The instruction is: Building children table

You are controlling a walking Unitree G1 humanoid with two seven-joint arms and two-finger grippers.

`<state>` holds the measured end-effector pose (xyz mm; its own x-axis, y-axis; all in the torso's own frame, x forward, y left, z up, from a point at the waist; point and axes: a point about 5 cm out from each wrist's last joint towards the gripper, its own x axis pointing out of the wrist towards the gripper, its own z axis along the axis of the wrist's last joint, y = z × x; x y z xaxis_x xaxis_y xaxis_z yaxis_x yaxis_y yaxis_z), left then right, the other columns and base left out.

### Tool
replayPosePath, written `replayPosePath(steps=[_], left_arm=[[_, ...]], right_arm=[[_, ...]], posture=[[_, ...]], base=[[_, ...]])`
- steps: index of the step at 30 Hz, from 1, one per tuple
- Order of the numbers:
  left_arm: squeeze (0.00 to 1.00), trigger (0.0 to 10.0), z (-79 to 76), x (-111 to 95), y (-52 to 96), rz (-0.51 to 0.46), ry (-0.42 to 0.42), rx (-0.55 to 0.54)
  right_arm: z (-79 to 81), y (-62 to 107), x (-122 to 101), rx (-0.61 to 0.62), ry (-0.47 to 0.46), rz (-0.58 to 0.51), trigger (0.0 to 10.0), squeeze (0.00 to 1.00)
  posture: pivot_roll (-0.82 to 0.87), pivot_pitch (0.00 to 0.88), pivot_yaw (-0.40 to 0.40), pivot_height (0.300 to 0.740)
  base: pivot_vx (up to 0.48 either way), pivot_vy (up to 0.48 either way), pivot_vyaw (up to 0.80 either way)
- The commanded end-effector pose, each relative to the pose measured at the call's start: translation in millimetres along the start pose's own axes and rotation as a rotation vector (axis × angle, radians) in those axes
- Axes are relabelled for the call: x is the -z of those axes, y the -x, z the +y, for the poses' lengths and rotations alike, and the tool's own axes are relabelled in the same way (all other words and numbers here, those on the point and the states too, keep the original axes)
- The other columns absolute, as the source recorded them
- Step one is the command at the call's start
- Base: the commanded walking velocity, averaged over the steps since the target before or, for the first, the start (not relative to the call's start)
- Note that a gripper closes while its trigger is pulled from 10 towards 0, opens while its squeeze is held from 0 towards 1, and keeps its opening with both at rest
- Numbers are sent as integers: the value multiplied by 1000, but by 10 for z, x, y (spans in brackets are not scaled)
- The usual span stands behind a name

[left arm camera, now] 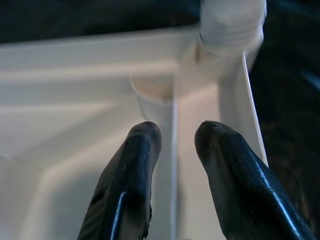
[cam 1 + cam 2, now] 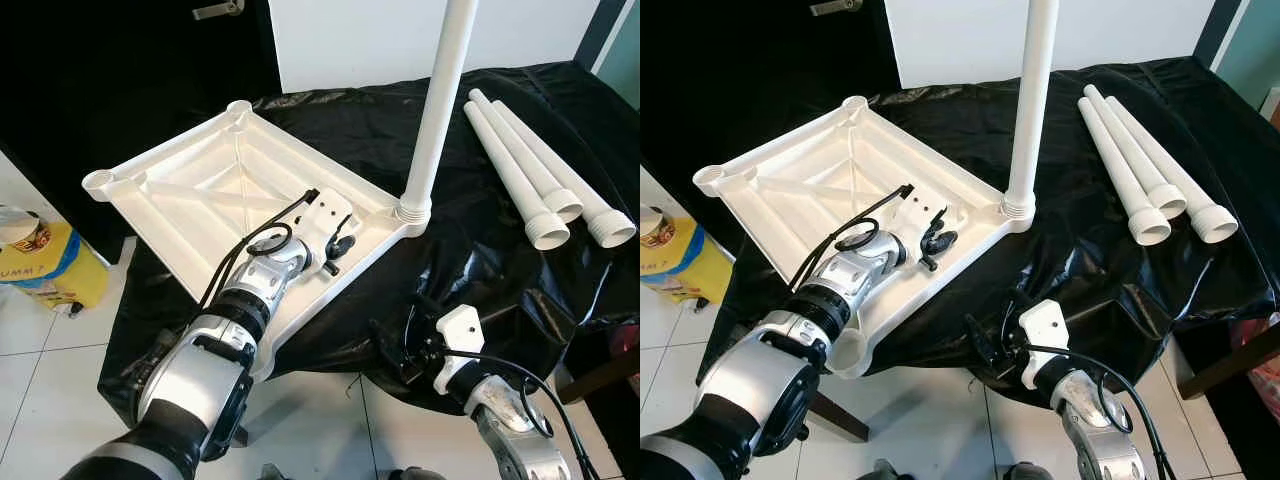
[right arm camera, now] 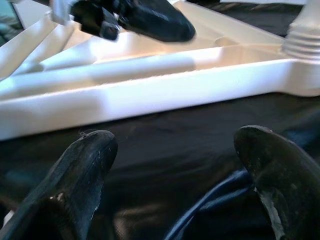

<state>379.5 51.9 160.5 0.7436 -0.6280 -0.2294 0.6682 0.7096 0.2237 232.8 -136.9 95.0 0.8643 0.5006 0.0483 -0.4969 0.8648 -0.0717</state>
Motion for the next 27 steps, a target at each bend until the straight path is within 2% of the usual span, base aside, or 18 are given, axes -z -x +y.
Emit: replayPosePath(steps=[1, 3, 4, 5, 7, 9, 10, 11, 12, 13, 14, 16, 19, 21, 22, 23, 25, 27], left_arm=[[0, 10000, 65, -25, 49, -48, 26, -15], [0, 10000, 102, -59, 81, -84, 20, -22], [0, 10000, 150, -103, 144, -146, 12, -30], [0, 10000, 150, -103, 144, -146, 12, -30], [0, 10000, 278, -114, 311, -236, 12, -65], [0, 10000, 278, -114, 311, -236, 12, -65], [0, 10000, 396, -41, 513, -289, -18, -123], [0, 10000, 427, -15, 575, -302, -28, -143], [0, 10000, 427, -15, 575, -302, -28, -143], [0, 10000, 465, 25, 656, -314, -35, -169], [0, 10000, 465, 25, 656, -314, -35, -169], [0, 10000, 494, 58, 752, -330, -50, -186], [0, 10000, 511, 75, 869, -352, -96, -196], [0, 10000, 513, 93, 930, -353, -119, -185], [0, 10000, 504, 112, 1008, -358, -131, -164], [0, 10000, 504, 112, 1008, -358, -131, -164], [0, 10000, 486, 163, 1145, -347, -140, -110], [0, 10000, 477, 189, 1197, -335, -157, -92]], right_arm=[[9, -22, 14, 16, -16, 9, 10000, 0], [0, -31, 6, 33, -23, 5, 10000, 0], [-27, -49, -5, 72, -23, 0, 10000, 0], [-27, -49, -5, 72, -23, 0, 10000, 0], [-103, -104, -38, 167, -32, -16, 10000, 0], [-103, -104, -38, 167, -32, -16, 10000, 0], [-152, -173, -61, 230, -50, -30, 10000, 0], [-160, -196, -65, 244, -55, -33, 10000, 0], [-160, -196, -65, 244, -55, -33, 10000, 0], [-165, -234, -70, 255, -65, -36, 10000, 0], [-165, -234, -70, 255, -65, -36, 10000, 0], [-169, -279, -87, 269, -64, -42, 10000, 0], [-164, -329, -96, 269, -80, -37, 10000, 0], [-169, -353, -101, 277, -80, -34, 10000, 0], [-171, -381, -98, 279, -83, -20, 10000, 0], [-171, -381, -98, 279, -83, -20, 10000, 0], [-197, -431, -81, 305, -89, 12, 10000, 0], [-215, -450, -75, 321, -82, 24, 10000, 0]], posture=[[-134, 36, 80, 740], [-133, 36, 81, 740], [-130, 35, 79, 740], [-130, 35, 79, 740], [-115, 36, 69, 740], [-115, 36, 69, 740], [-101, 40, 62, 740], [-101, 40, 62, 740], [-101, 40, 62, 740], [-93, 41, 60, 740], [-93, 41, 60, 740], [-84, 46, 55, 740], [-70, 55, 47, 740], [-66, 56, 45, 740], [-60, 62, 39, 740], [-60, 62, 39, 740], [-52, 73, 29, 740], [-52, 73, 29, 740]], base=[[0, 0, 0], [0, 0, 0], [0, 0, 0], [0, 0, 0], [0, 0, 0], [0, 0, 0], [0, 0, 0], [0, 0, 0], [0, 0, 0], [0, 0, 0], [0, 0, 0], [0, 0, 0], [0, 0, 0], [0, 0, 0], [0, 0, 0], [0, 0, 0], [0, 0, 0], [0, 0, 0]])
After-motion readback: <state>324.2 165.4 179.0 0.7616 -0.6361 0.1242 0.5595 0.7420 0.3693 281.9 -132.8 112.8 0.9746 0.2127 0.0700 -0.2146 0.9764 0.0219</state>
